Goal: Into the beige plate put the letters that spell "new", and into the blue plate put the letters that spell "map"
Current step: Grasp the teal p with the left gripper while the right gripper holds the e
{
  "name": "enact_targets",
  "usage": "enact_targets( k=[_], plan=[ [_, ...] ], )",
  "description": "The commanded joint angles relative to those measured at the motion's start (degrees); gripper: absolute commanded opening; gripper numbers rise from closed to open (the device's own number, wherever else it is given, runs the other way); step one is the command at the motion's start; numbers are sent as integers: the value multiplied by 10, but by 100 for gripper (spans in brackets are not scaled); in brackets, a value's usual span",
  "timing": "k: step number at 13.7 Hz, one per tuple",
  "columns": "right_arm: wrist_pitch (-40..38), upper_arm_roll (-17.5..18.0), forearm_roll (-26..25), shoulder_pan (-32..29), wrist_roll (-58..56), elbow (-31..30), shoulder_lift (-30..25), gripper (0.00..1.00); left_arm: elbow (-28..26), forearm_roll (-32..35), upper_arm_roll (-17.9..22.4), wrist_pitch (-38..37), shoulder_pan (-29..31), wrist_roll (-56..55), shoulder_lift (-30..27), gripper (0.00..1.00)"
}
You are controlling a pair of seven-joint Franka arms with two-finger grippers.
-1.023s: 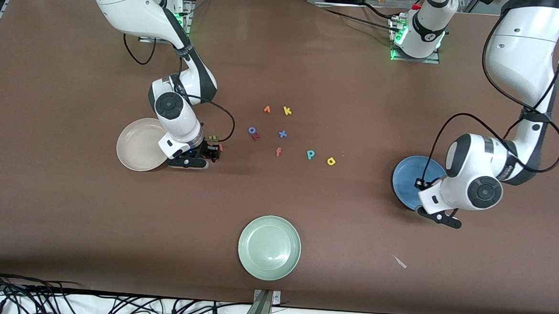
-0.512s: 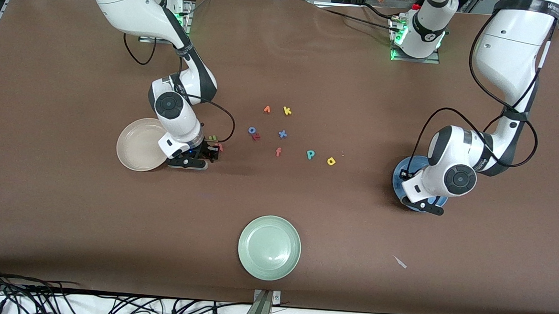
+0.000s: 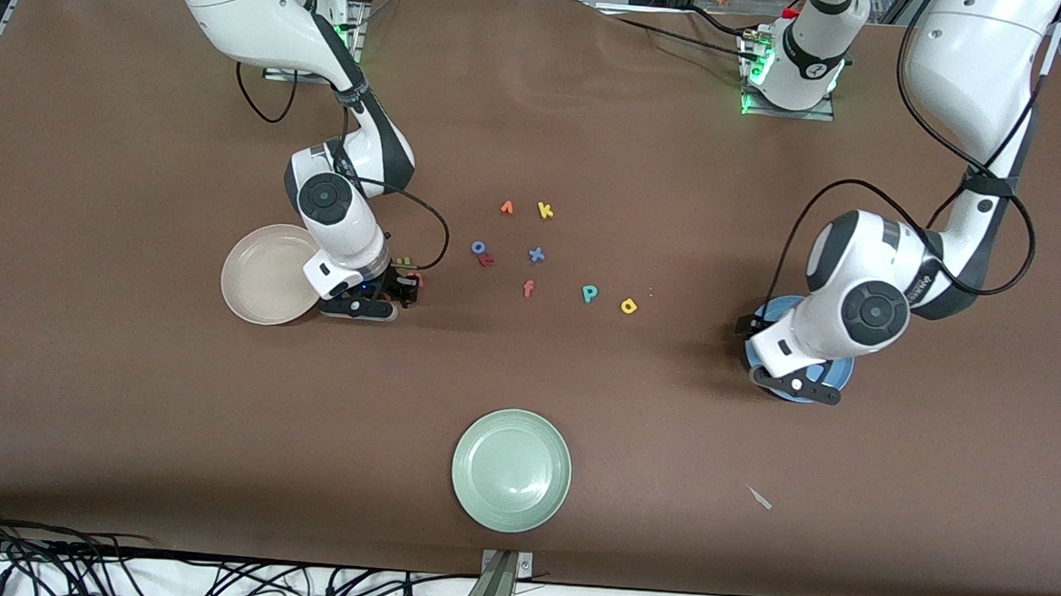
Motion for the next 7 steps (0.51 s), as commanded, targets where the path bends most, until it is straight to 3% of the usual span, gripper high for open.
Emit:
enact_targets(
  k=[1, 4, 7],
  plan=[
    [1, -1, -9, 10, 19, -4, 11, 40, 27, 7, -31, -15, -30, -118, 4, 100],
    [1, -1, -9, 10, 19, -4, 13, 27, 53, 7, -32, -8, -95, -238, 36, 100],
    [1, -1, -9, 10, 13, -3, 12, 25, 56, 5, -33, -6, -149, -328, 41, 100]
  ],
)
